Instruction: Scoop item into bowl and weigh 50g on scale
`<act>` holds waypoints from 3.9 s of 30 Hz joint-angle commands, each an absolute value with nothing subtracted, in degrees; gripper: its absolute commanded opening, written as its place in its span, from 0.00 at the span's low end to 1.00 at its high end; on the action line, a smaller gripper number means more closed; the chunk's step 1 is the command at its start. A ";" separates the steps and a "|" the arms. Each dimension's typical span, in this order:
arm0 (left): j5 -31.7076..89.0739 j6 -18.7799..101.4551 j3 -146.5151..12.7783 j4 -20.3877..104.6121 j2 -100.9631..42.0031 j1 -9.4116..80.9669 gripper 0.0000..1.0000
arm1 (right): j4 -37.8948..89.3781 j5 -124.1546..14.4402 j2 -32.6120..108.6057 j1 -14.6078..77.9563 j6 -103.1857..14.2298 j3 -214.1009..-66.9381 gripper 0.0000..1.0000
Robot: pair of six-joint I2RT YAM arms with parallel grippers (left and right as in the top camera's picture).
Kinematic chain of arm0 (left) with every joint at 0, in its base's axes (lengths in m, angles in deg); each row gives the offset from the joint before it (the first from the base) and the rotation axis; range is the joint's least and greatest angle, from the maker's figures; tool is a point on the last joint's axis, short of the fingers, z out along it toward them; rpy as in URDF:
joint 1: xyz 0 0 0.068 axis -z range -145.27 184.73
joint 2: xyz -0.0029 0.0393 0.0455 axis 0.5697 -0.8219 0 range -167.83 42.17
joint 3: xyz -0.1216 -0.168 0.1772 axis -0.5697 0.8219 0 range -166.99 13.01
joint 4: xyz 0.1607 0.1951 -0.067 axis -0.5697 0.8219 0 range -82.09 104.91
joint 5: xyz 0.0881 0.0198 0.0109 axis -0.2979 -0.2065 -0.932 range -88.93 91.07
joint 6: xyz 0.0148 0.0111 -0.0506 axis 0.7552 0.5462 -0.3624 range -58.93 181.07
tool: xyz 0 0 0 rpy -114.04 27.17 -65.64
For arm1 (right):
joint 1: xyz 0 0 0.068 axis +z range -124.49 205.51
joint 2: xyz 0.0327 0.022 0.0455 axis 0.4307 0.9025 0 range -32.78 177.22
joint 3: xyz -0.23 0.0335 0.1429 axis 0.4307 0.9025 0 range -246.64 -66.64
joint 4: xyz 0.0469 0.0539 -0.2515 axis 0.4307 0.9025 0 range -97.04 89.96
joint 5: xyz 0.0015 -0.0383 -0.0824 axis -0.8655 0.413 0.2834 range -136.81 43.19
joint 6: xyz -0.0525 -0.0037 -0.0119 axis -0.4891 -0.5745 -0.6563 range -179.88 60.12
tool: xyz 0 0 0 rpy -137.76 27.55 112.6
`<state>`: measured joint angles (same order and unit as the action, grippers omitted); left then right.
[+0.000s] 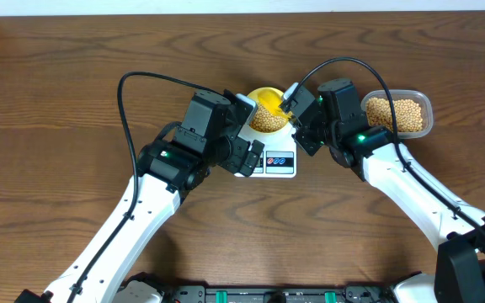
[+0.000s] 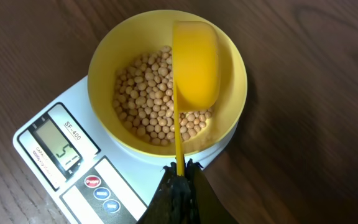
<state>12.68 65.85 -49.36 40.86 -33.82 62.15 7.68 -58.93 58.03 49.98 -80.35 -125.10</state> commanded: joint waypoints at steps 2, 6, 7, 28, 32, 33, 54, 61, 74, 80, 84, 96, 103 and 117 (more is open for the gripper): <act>11.98 66.42 -49.56 40.81 -33.80 61.91 0.98 | 7.52 -58.71 59.08 50.35 -81.42 -125.60 0.01; 11.98 66.42 -49.56 40.81 -33.80 61.91 0.98 | 7.57 -58.71 59.08 50.35 -81.44 -125.60 0.01; 11.98 66.44 -49.56 40.81 -33.80 61.91 0.98 | 7.55 -58.71 59.10 50.37 -81.42 -125.60 0.01; 11.98 66.42 -49.56 40.81 -33.80 61.91 0.98 | 7.22 -58.80 60.19 50.37 -81.39 -125.60 0.01; 11.98 66.42 -49.56 40.81 -33.80 61.91 0.98 | 7.15 -59.63 60.19 50.37 -81.37 -125.60 0.01; 11.98 66.42 -49.56 40.81 -33.80 61.91 0.98 | 7.22 -59.65 60.19 50.37 -81.35 -125.60 0.01; 11.98 66.42 -49.56 40.81 -33.80 61.91 0.98 | 7.94 -68.07 60.19 50.31 -77.46 -125.60 0.01; 11.98 66.42 -49.56 40.81 -33.80 61.91 0.98 | 6.82 -67.98 60.17 49.87 -74.79 -125.60 0.01; 11.98 66.42 -49.56 40.81 -33.80 61.91 0.98 | 3.24 -68.22 59.71 48.19 -64.76 -125.62 0.01; 11.98 66.42 -49.56 40.81 -33.80 61.91 0.98 | 3.13 -72.35 59.06 46.83 -61.61 -125.62 0.01; 11.98 66.42 -49.56 40.81 -33.80 61.91 0.98 | 3.20 -75.59 58.47 45.74 -60.21 -125.62 0.01; 11.98 66.42 -49.56 40.81 -33.80 61.91 0.98 | 2.76 -76.16 55.27 41.98 -58.01 -125.62 0.01; 11.98 66.42 -49.56 40.81 -33.80 61.91 0.98 | 2.80 -79.65 54.97 40.62 -57.99 -125.62 0.01; 11.98 66.42 -49.56 40.81 -33.80 61.91 0.98 | 1.91 -80.42 54.55 39.77 -52.89 -125.62 0.01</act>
